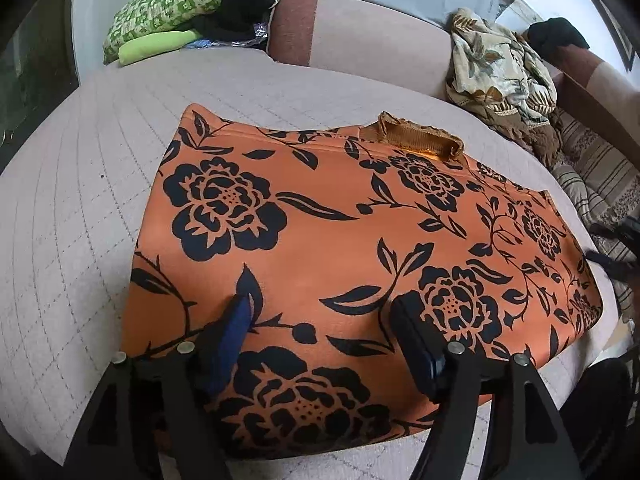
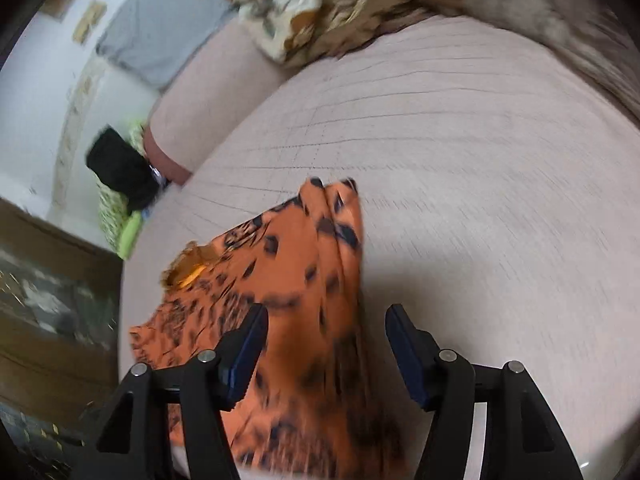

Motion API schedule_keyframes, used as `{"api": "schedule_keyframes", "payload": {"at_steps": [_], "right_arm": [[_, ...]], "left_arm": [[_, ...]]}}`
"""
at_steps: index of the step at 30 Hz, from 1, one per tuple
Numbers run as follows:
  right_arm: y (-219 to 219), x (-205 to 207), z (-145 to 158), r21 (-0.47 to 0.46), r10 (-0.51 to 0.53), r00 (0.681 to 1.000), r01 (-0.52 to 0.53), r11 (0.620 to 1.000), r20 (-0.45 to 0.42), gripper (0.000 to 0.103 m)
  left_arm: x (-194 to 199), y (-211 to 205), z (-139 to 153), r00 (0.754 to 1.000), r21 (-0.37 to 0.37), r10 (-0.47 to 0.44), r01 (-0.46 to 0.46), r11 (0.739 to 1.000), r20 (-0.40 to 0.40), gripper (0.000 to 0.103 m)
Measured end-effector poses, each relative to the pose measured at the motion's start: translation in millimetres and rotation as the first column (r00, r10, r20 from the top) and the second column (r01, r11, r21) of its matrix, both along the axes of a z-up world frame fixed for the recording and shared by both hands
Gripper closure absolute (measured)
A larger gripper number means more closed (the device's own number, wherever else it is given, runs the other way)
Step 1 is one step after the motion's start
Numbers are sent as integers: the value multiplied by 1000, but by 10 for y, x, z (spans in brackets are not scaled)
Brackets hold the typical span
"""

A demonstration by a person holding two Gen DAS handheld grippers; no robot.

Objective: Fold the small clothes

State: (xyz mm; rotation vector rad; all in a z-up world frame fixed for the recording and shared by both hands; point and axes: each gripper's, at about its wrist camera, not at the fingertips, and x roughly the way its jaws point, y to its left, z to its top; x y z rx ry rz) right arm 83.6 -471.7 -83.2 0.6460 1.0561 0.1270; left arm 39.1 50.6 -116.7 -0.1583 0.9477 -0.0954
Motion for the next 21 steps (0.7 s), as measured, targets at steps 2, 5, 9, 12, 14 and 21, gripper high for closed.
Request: {"api": "schedule_keyframes", "payload": {"at_steps": [2, 5, 9, 12, 14, 21], "right_arm": [[85, 356, -125, 13, 51, 998, -51, 999, -27, 39], [181, 663, -354, -2, 98, 990, -99, 995, -102, 39], [165, 734, -260, -7, 120, 991, -121, 993, -57, 91], [-9, 722, -217, -6, 49, 998, -49, 999, -29, 92], [-126, 762, -390, 13, -5, 997, 6, 1000, -81, 92], [-141, 602, -228, -31, -58, 997, 56, 998, -56, 72]], "left_arm": [[12, 39, 5, 1000, -27, 5, -5, 1000, -4, 30], [26, 41, -6, 1000, -25, 3, -3, 1000, -3, 30], [38, 6, -13, 1000, 1, -3, 3, 1000, 1, 30], [67, 16, 20, 1000, -13, 7, -7, 1000, -6, 30], [99, 27, 12, 1000, -21, 14, -14, 1000, -7, 30], [118, 5, 8, 1000, -1, 11, -11, 1000, -14, 30]]}}
